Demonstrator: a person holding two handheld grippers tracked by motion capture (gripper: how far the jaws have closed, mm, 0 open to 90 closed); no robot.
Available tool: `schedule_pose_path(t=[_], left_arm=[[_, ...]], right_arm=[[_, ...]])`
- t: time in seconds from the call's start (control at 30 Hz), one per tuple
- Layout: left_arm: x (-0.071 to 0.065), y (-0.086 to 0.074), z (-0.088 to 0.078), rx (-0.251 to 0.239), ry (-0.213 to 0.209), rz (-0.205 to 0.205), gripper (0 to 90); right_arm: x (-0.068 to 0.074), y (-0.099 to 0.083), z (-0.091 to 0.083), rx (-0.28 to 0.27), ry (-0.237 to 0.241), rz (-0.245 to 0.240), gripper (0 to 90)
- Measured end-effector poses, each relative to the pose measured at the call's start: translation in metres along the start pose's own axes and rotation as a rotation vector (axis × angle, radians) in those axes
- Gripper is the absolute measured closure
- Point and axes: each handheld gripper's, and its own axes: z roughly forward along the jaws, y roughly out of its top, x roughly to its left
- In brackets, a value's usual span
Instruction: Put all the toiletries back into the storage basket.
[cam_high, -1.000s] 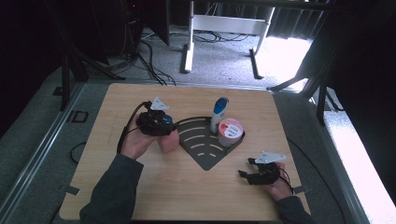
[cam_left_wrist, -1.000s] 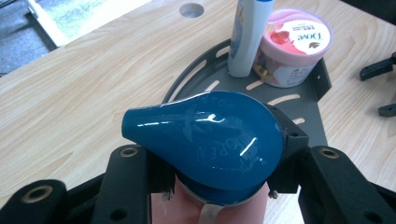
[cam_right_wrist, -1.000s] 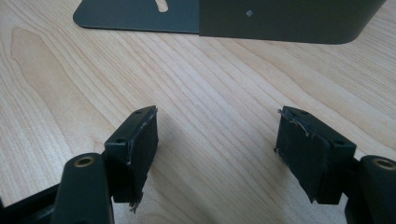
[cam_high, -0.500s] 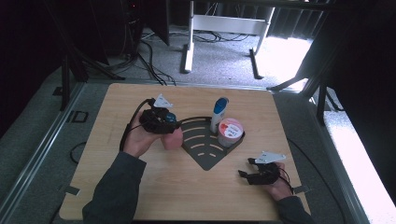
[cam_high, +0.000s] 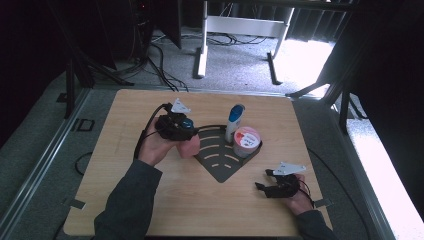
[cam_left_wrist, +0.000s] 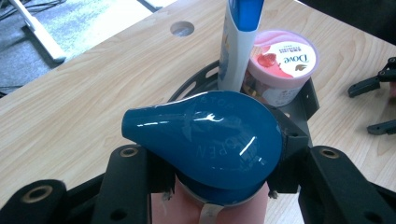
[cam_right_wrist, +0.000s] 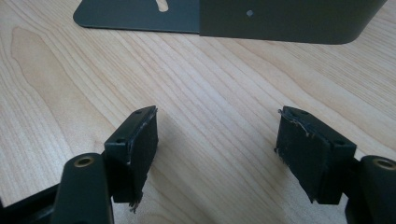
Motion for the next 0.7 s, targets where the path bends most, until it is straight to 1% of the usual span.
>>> schedule_pose_path(t=[0.13,0.3,0.7], left_arm=[[-0.003,0.004,0.005,0.001,0.007,0.005,52.8],[-0.005,0.007,0.012,0.002,0.003,0.0,52.8],[-0.008,0.017,0.023,0.0,0.009,0.009,52.8]], right_arm=[[0.0,0.0,0.0,0.0,0.001,0.0,29.0],[0.0,0.0,0.0,0.0,0.001,-0.002,28.9],[0.0,0.0,0.0,0.0,0.001,-0.001,28.9]])
